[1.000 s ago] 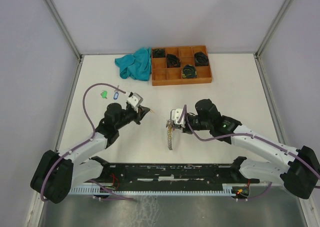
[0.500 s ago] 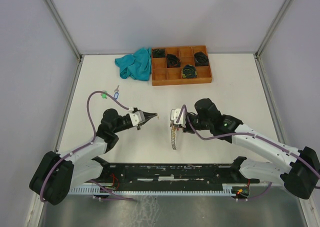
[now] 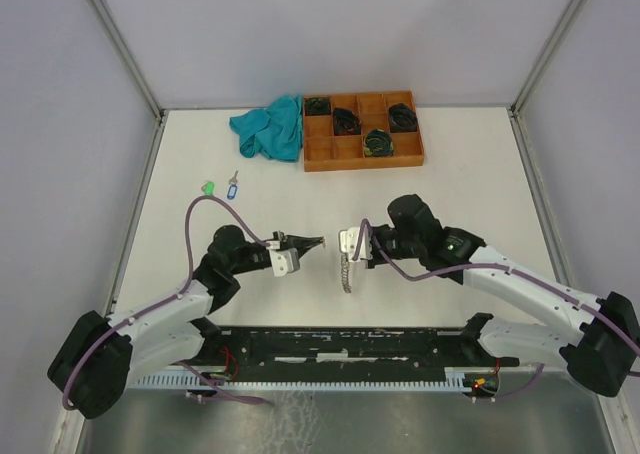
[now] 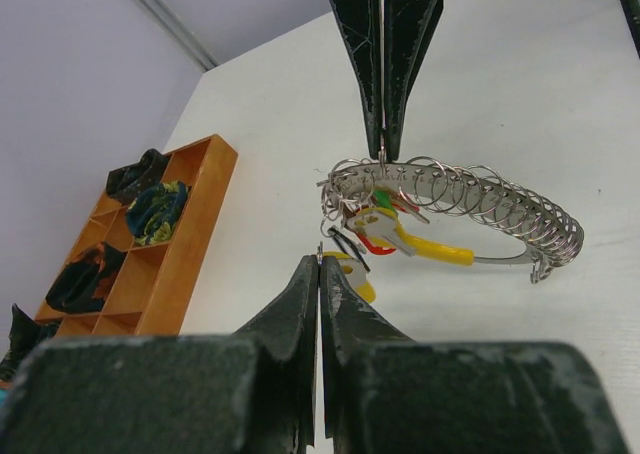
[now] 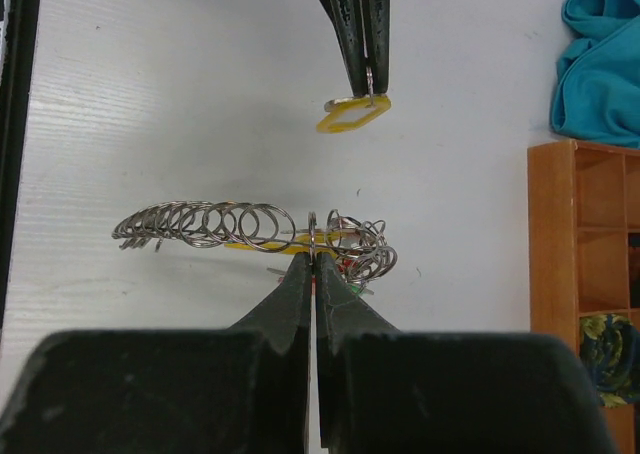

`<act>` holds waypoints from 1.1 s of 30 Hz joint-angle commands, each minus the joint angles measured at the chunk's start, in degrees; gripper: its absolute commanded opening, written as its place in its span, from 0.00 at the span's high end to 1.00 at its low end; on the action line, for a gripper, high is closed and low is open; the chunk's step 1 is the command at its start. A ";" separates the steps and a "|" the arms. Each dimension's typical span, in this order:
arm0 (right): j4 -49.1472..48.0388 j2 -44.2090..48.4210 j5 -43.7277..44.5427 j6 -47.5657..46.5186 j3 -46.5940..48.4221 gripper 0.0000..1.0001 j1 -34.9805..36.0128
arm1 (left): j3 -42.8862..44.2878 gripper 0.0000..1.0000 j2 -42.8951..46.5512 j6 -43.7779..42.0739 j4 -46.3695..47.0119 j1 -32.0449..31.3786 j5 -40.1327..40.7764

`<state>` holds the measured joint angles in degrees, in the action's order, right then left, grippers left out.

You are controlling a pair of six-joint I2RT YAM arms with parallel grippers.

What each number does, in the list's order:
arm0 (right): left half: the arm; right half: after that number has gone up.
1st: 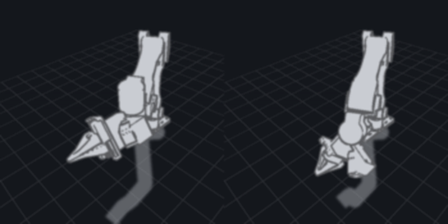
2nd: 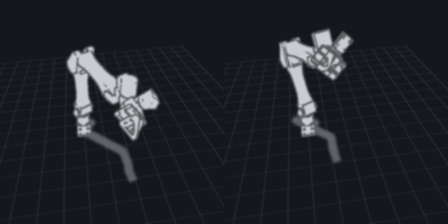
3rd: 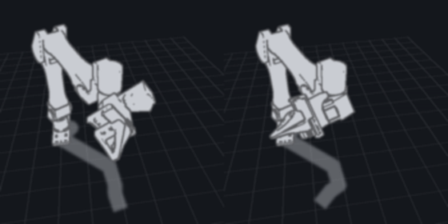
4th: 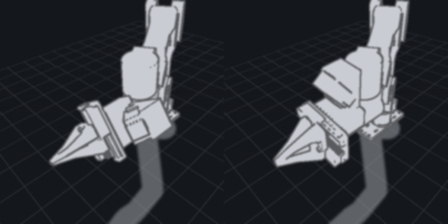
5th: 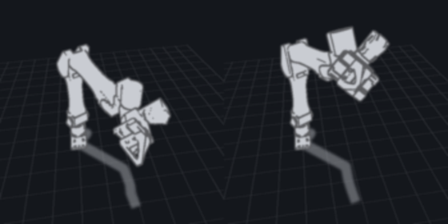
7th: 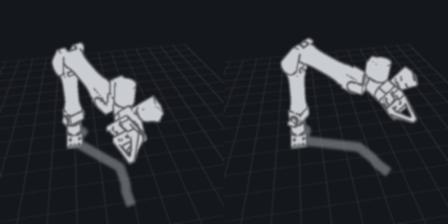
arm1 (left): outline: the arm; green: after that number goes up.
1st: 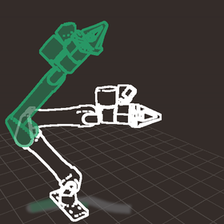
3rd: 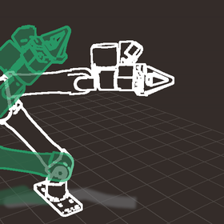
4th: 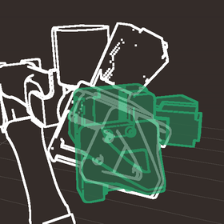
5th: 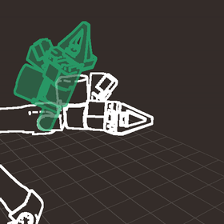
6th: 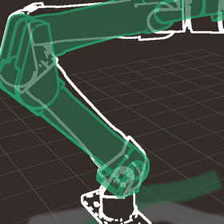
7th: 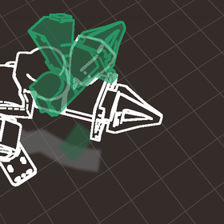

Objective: Put the keys on the keyring

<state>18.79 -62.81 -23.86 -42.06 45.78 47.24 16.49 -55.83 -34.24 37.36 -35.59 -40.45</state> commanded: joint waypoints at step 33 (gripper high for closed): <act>-10.21 -4.31 6.45 -9.32 -0.09 0.99 5.52 | 1.47 0.97 -3.67 -0.75 2.89 -2.49 -3.58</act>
<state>10.94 -66.83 -18.68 -50.04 44.75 52.10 16.51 -59.42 -34.92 37.43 -37.74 -42.61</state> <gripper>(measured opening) 0.015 0.043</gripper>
